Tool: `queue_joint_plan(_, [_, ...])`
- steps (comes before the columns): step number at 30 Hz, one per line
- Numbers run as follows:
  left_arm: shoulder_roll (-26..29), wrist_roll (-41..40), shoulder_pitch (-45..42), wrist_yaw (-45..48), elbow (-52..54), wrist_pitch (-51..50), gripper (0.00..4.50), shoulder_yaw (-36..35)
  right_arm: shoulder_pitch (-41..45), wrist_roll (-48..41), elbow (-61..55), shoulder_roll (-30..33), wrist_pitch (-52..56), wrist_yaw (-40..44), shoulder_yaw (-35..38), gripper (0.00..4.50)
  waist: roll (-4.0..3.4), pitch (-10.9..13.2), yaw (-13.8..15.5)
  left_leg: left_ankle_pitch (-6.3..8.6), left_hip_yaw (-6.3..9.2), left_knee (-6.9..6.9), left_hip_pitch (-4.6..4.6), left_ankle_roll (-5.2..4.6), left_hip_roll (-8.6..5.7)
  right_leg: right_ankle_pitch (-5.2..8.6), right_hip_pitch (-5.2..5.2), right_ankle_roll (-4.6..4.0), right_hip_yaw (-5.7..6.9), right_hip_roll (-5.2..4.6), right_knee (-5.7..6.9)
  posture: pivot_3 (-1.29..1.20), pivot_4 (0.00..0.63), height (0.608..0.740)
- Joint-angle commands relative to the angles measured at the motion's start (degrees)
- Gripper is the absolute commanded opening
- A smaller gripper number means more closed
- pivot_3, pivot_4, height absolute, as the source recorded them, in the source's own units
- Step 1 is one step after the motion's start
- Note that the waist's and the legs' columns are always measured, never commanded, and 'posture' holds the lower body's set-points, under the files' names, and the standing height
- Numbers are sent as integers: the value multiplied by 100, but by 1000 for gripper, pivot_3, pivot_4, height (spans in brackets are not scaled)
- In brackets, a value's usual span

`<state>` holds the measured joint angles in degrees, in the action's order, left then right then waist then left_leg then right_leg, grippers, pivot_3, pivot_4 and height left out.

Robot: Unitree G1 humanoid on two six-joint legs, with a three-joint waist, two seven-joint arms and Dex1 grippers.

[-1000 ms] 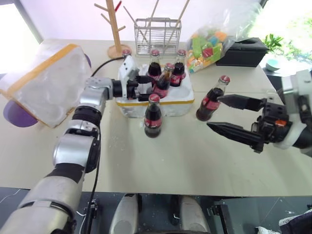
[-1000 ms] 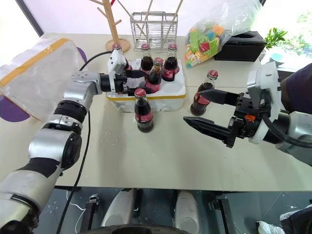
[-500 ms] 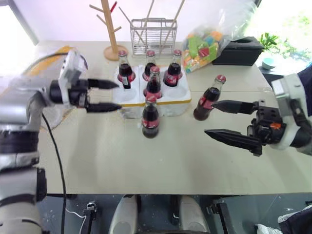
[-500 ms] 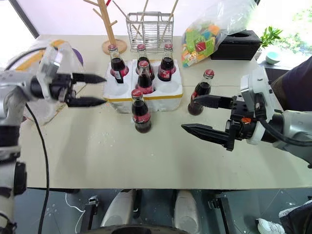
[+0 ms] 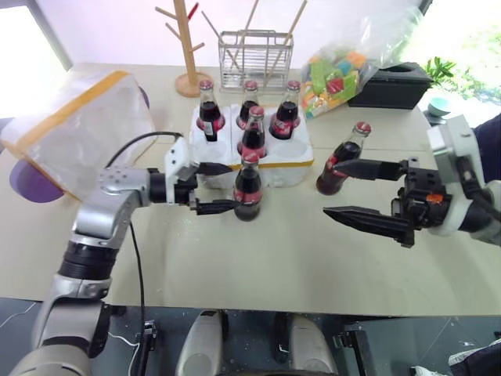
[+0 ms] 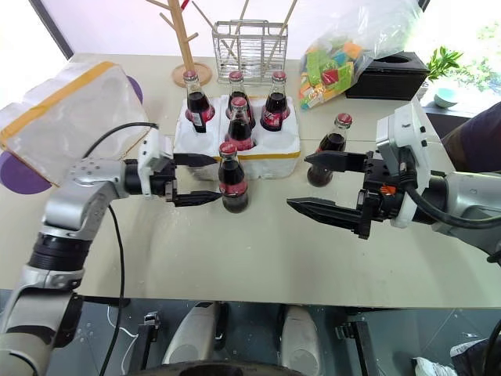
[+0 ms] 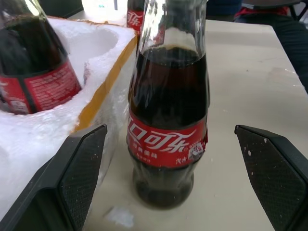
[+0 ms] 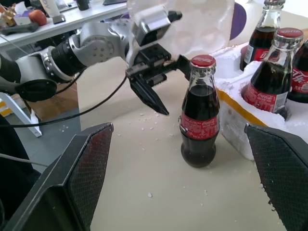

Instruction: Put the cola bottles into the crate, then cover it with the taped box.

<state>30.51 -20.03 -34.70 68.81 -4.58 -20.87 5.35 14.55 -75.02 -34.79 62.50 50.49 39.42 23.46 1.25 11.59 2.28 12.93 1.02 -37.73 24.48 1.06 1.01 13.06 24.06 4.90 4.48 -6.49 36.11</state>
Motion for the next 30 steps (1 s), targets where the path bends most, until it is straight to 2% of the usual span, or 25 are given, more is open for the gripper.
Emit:
queue_joint_plan(1, [-196,74,-218,27,-197,218,4457,180,-5,-180,-140,1,-11,-182,269,4500,0,0,-2,0,0,0,0,0,0,0,0,0,0,0,0,0,150,740])
queue_joint_plan(7, [-404,91,-380,109,-623,375,4457,275,-113,-291,-207,-4,-10,-369,359,4500,0,0,-17,1,0,0,0,-1,0,-3,0,6,0,0,0,0,150,740])
queue_joint_plan(11, [-212,15,-387,306,-590,241,2755,210,-145,-360,-224,-31,-31,-484,383,4500,0,0,-11,1,0,0,0,-1,1,-3,1,5,0,0,1,0,150,740])
queue_joint_plan(12, [-144,-10,-383,359,-551,179,2662,198,-150,-365,-224,-36,-33,-499,384,4500,0,0,-15,1,0,0,0,-1,1,-3,1,5,0,0,0,0,150,740])
queue_joint_plan(15, [202,-293,-391,509,-281,-261,2665,-6,-135,-367,-213,-59,-47,-543,353,4500,-1,0,-38,2,0,1,0,-3,2,-1,3,2,0,1,0,0,150,740])
queue_joint_plan(19, [778,-1434,-564,688,249,-1717,2665,-675,-103,-383,-190,-95,-59,-572,314,4500,-2,3,-51,2,0,4,3,-3,6,-1,10,1,0,5,3,0,150,740])
queue_joint_plan(22, [983,-2009,-906,492,244,-2374,2665,-1204,-87,-324,-166,-111,-66,-540,252,4500,-3,4,-20,2,1,3,9,-3,7,-1,16,4,0,5,2,0,150,740])
queue_joint_plan(26, [1028,-1943,-1620,5,-583,-2227,2665,-1685,-19,-277,-115,-125,-70,-481,168,4500,-2,4,5,2,6,-14,19,-3,4,1,11,1,2,5,2,0,150,740])
queue_joint_plan(30, [1007,-1216,-2214,-111,-1676,-1228,2665,-1483,76,-203,-50,-140,-87,-426,69,4500,-3,3,-15,2,3,-16,20,-3,2,-6,10,13,1,5,1,0,150,740])
